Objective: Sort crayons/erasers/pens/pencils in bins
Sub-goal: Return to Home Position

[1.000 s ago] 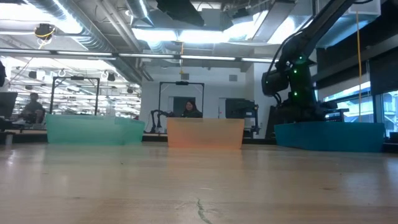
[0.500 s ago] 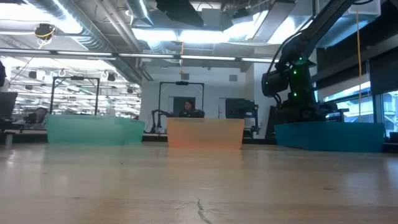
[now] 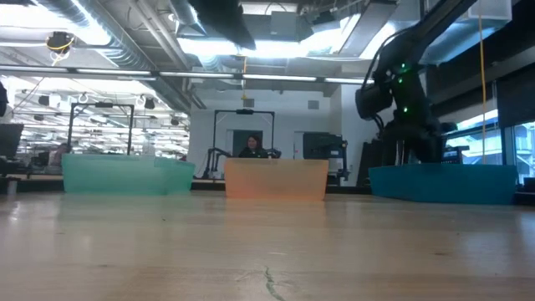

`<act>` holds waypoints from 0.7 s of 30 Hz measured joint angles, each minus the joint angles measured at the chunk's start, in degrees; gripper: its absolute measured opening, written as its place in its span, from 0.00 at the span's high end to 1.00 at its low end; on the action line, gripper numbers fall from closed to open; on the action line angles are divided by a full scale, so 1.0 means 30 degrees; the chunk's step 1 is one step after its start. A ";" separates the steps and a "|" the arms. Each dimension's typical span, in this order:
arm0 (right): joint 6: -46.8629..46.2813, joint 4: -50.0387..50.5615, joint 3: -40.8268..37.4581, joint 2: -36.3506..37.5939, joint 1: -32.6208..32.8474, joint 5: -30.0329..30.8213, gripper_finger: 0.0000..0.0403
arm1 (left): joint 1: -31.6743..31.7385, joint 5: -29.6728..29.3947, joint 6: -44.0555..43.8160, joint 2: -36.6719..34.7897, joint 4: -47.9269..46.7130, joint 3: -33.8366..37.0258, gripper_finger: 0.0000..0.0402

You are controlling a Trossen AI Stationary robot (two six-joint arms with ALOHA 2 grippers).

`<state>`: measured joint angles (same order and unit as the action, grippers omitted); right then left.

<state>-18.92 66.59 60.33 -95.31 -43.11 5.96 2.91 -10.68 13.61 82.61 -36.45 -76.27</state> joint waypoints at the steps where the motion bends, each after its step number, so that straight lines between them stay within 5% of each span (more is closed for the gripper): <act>1: 0.0054 0.0298 0.0008 0.0280 0.0122 0.0113 0.79 | -0.0094 -0.0508 -0.0003 -0.0007 -0.0323 0.0000 0.79; 7: 0.0394 0.1764 0.0001 0.2773 0.1626 0.2307 0.97 | -0.0515 -0.2320 -0.0558 -0.1147 -0.3068 0.0007 0.93; 15: -0.0158 0.0882 0.0001 0.7673 0.5625 0.3357 0.98 | -0.0890 -0.2763 -0.4140 -0.4717 -0.5895 0.0537 0.99; 21: 0.0331 -0.2251 -0.0006 1.1567 0.9893 0.3456 0.97 | -0.2018 -0.2754 -0.4671 -0.8898 -0.3443 0.3760 1.00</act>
<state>-17.93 59.83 60.31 -60.61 -13.43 16.32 -3.14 -18.95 -0.41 55.91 -46.78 -64.99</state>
